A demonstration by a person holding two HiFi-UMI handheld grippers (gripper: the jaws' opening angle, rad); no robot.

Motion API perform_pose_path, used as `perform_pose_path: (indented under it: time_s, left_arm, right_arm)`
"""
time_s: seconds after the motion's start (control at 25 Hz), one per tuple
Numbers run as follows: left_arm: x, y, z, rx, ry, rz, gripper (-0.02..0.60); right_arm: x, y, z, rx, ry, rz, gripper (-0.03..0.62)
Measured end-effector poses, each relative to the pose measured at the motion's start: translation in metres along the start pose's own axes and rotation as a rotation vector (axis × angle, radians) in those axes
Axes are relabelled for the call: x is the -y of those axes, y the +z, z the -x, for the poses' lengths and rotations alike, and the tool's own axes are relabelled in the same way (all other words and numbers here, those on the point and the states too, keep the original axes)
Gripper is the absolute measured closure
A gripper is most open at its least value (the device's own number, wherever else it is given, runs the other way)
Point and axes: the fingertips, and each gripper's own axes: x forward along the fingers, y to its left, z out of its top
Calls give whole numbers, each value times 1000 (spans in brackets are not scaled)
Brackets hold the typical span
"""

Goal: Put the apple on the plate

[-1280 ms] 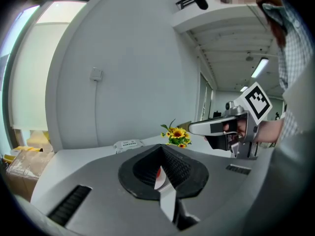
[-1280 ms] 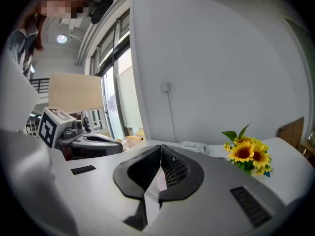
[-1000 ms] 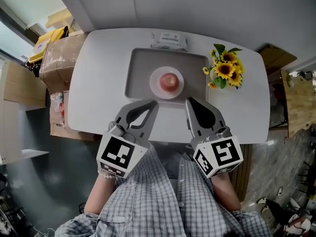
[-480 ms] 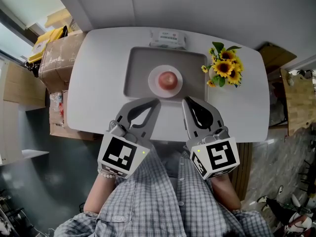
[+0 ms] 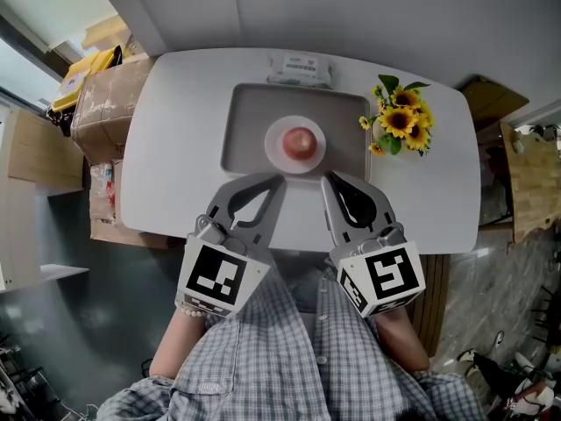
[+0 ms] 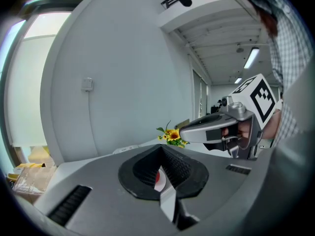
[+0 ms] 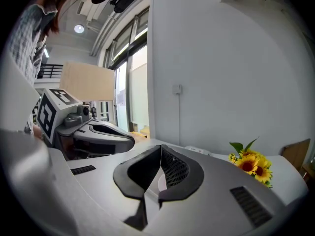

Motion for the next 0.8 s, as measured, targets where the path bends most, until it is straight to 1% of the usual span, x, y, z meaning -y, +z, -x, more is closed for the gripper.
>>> perform_pose_path:
  time_s: [0.28, 0.56, 0.8]
  left_arm:
    - [-2, 3, 0, 17, 4, 19, 574]
    - [1, 7, -4, 32, -3, 32, 574]
    - [4, 8, -6, 29, -12, 24, 574]
  right_arm:
    - [0, -3, 1, -15, 0, -8, 571]
    - [3, -3, 3, -3, 6, -14, 571]
    - [6, -5, 4, -17, -2, -26, 571]
